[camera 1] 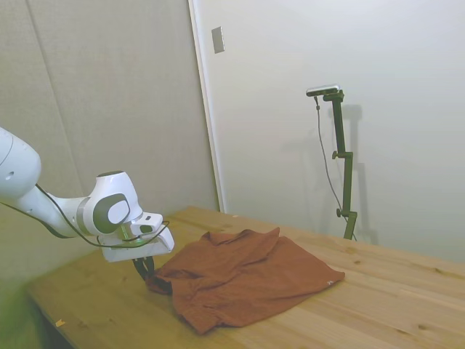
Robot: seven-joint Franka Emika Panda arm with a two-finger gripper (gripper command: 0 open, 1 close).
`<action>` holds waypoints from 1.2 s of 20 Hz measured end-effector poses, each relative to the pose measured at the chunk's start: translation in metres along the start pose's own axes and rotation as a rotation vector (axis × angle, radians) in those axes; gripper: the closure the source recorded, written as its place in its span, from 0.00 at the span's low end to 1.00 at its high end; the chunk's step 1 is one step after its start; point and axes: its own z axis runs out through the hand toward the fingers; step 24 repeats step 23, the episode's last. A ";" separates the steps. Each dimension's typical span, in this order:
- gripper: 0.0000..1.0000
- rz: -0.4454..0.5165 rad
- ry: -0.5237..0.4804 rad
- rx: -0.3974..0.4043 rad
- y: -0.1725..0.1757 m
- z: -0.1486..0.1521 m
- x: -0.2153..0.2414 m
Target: Unfold the shorts
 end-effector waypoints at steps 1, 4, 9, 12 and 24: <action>0.00 0.003 0.001 0.000 0.001 0.000 0.000; 0.00 0.014 0.005 -0.001 0.006 -0.003 -0.001; 0.00 0.025 0.019 0.001 0.014 -0.012 -0.008; 0.00 0.043 0.030 0.018 0.015 -0.026 -0.009; 0.00 0.130 0.077 0.117 0.034 -0.121 -0.017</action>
